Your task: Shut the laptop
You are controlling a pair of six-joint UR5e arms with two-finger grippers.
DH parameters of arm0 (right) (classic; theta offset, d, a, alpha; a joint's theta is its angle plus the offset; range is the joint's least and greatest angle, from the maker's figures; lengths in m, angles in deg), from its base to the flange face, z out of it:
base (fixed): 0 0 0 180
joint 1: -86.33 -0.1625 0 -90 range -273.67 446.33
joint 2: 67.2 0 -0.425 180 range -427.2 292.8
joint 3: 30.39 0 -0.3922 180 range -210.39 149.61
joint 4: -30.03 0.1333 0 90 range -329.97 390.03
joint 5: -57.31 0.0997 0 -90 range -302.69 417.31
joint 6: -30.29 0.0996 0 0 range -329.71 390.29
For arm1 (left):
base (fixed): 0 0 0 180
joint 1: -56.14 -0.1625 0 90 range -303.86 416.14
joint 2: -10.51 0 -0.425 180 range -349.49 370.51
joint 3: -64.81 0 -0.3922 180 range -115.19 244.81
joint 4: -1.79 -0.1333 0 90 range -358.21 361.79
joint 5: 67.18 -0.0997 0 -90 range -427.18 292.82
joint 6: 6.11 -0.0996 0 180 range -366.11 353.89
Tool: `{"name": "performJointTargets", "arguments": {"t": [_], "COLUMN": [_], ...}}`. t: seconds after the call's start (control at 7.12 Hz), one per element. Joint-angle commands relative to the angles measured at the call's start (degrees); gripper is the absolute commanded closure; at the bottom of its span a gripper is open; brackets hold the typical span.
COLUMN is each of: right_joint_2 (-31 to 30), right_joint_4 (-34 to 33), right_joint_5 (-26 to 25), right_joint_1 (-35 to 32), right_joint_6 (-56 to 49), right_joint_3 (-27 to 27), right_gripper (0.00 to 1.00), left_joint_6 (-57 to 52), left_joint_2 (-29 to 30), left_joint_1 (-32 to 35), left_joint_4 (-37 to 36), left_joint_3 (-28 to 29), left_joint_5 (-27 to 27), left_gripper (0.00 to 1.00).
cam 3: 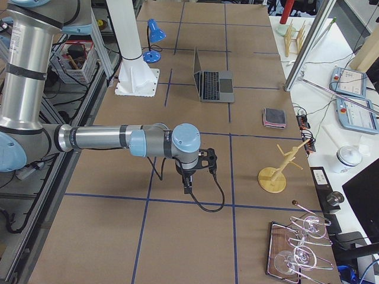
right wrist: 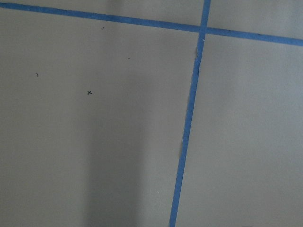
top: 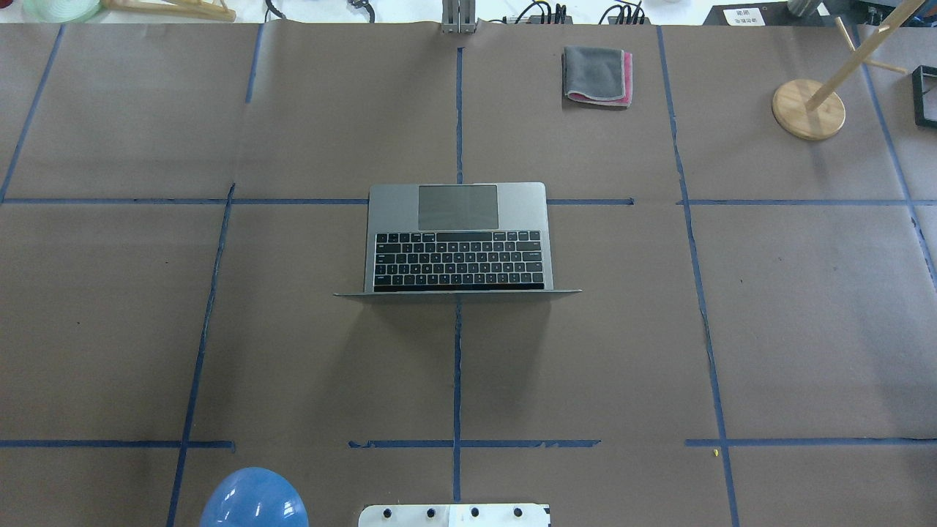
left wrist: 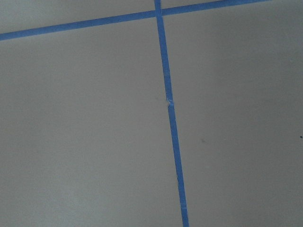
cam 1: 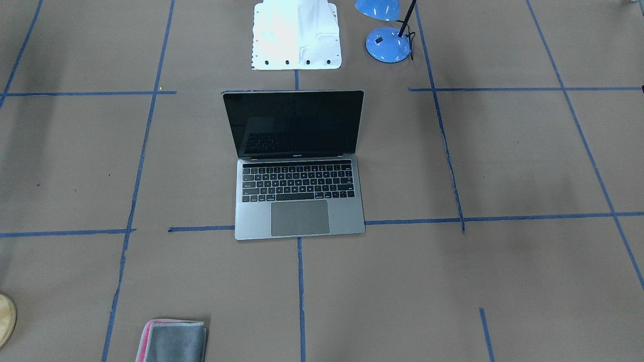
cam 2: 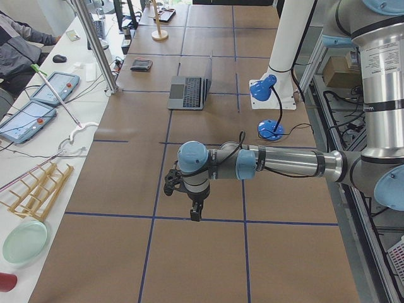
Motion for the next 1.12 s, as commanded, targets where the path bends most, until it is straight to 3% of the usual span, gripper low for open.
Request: {"name": "performJointTargets", "arguments": {"t": [0.0, 0.42, 0.84, 0.98], "right_joint_2": [0.1, 0.2, 0.0, 0.0], "right_joint_4": [3.9, 9.1, 31.6, 40.5], "right_joint_5": [0.1, 6.5, 6.4, 5.9], "right_joint_1": [0.1, 2.2, 12.3, 15.7], "right_joint_6": [0.6, 6.4, 34.3, 43.5], "right_joint_3": [-0.1, -0.2, 0.1, 0.2], "right_gripper": [0.00, 0.02, 0.02, 0.02], "left_joint_6": [0.5, 1.4, 16.5, 21.5], "left_joint_2": [2.0, 8.9, 8.1, 5.2], "left_joint_1": [-0.1, -1.0, -6.7, -10.1], "left_joint_4": [1.6, 5.7, 16.5, 24.8], "left_joint_3": [-1.7, 1.9, 1.9, 1.7], "left_joint_5": [0.2, 1.1, 1.9, 1.4], "left_gripper": [0.00, 0.00, 0.00, 0.00]}}
